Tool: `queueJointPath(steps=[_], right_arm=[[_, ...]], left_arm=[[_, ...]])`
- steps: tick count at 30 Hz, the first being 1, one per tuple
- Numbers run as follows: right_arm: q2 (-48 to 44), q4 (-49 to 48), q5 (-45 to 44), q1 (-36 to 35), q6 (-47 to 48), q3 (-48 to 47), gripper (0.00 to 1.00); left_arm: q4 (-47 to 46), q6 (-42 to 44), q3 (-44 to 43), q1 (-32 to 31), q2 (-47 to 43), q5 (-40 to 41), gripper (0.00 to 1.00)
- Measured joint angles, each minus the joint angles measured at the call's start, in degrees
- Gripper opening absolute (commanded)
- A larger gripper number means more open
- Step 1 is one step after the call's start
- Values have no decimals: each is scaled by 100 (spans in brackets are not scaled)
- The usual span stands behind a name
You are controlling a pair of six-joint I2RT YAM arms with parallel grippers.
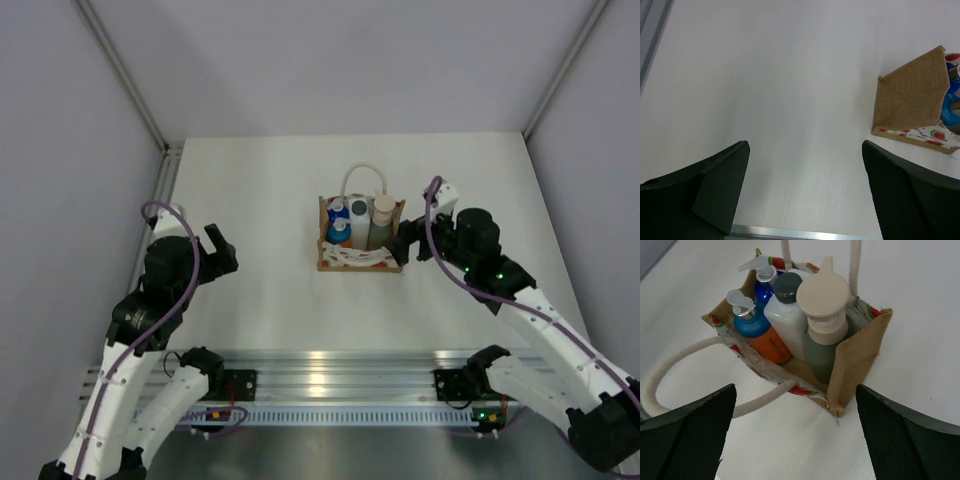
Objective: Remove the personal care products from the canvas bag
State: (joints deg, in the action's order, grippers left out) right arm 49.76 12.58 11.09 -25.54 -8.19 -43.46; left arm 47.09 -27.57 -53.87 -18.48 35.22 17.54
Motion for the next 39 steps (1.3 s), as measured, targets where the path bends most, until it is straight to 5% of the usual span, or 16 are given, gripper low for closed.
queueJointPath(steps=[9, 19, 39], right_arm=[[1213, -1652, -470, -334, 804, 343, 98], [2288, -2942, -588, -334, 1080, 323, 82], [2938, -4369, -111, -50, 1062, 254, 58]], left_arm=[[2, -2, 4, 0, 201, -162, 98], [0, 0, 11, 0, 168, -164, 98], [0, -2, 11, 0, 208, -164, 98]])
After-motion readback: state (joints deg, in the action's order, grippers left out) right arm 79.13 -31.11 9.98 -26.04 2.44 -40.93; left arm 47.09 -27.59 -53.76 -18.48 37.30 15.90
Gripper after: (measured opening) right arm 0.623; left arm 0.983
